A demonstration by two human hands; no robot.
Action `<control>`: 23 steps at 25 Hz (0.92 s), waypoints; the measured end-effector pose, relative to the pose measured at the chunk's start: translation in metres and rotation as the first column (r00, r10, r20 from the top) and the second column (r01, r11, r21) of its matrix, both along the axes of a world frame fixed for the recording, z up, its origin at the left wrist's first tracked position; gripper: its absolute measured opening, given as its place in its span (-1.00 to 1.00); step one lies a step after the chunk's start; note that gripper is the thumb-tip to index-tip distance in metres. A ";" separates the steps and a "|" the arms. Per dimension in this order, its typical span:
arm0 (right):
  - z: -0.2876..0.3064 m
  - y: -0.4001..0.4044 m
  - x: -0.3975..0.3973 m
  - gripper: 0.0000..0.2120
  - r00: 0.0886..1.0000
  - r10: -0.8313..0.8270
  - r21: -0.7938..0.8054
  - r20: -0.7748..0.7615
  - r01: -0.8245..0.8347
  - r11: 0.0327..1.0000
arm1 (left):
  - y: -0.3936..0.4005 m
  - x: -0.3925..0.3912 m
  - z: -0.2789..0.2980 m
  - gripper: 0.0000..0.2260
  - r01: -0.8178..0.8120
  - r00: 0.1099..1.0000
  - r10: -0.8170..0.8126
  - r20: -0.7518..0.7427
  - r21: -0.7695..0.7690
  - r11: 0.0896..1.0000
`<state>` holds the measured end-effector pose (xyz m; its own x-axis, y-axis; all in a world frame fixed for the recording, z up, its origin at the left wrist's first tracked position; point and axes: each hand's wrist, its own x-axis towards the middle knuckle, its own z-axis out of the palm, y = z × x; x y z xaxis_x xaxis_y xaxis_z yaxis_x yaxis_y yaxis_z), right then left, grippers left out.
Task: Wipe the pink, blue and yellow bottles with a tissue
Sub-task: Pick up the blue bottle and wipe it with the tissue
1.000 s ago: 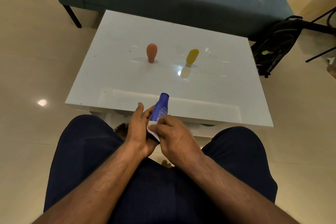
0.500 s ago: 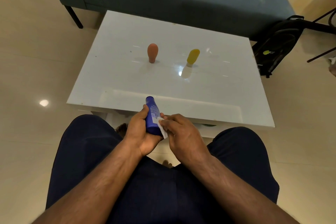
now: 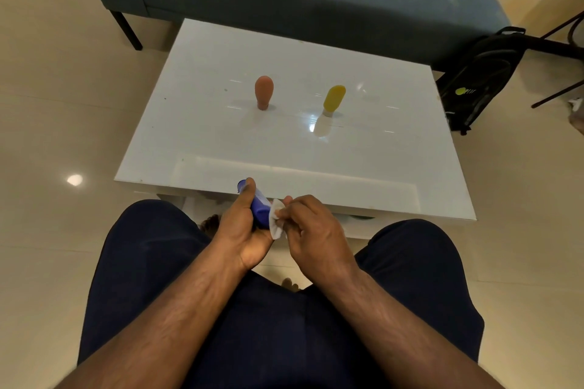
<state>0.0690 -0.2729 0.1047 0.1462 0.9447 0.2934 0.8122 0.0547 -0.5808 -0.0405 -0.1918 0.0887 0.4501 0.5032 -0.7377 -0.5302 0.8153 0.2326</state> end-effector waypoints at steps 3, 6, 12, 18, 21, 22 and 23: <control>0.004 0.003 -0.006 -0.82 1.000 0.015 0.043 0.027 -0.016 0.999 | 0.000 0.003 0.001 -0.51 0.010 1.000 -0.010 0.009 0.021 1.000; 0.009 0.009 -0.014 -0.83 0.995 0.086 0.101 0.053 -0.091 0.991 | -0.005 0.005 0.001 -0.65 0.057 0.997 -0.058 0.046 0.022 0.998; -0.001 0.003 0.001 -0.79 1.000 0.001 0.036 -0.003 0.000 0.999 | -0.001 0.003 0.003 -0.53 -0.019 0.996 0.024 -0.092 0.053 0.998; 0.013 0.014 -0.013 -0.81 0.997 0.076 0.014 0.002 -0.077 0.997 | -0.010 0.008 0.015 -0.66 0.060 0.997 -0.061 0.037 0.015 0.998; 0.008 0.009 -0.011 -0.79 0.991 0.009 0.001 -0.134 -0.009 1.000 | -0.007 0.002 0.012 -0.68 0.083 0.996 -0.083 0.024 0.008 0.997; 0.008 0.007 -0.010 -0.77 0.983 -0.009 -0.020 -0.181 0.005 1.000 | -0.006 0.000 0.011 -0.66 0.076 0.997 -0.076 0.024 0.015 0.997; 0.008 0.005 -0.008 -0.76 0.979 -0.008 -0.033 -0.203 0.002 0.999 | -0.004 -0.001 0.008 -0.62 0.054 0.998 -0.054 0.015 0.020 0.998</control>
<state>0.0613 -0.2680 0.1123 0.2043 0.9525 0.2260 0.6774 0.0291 -0.7350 -0.0418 -0.1962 0.0963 0.4884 0.4921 -0.7206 -0.4894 0.8382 0.2407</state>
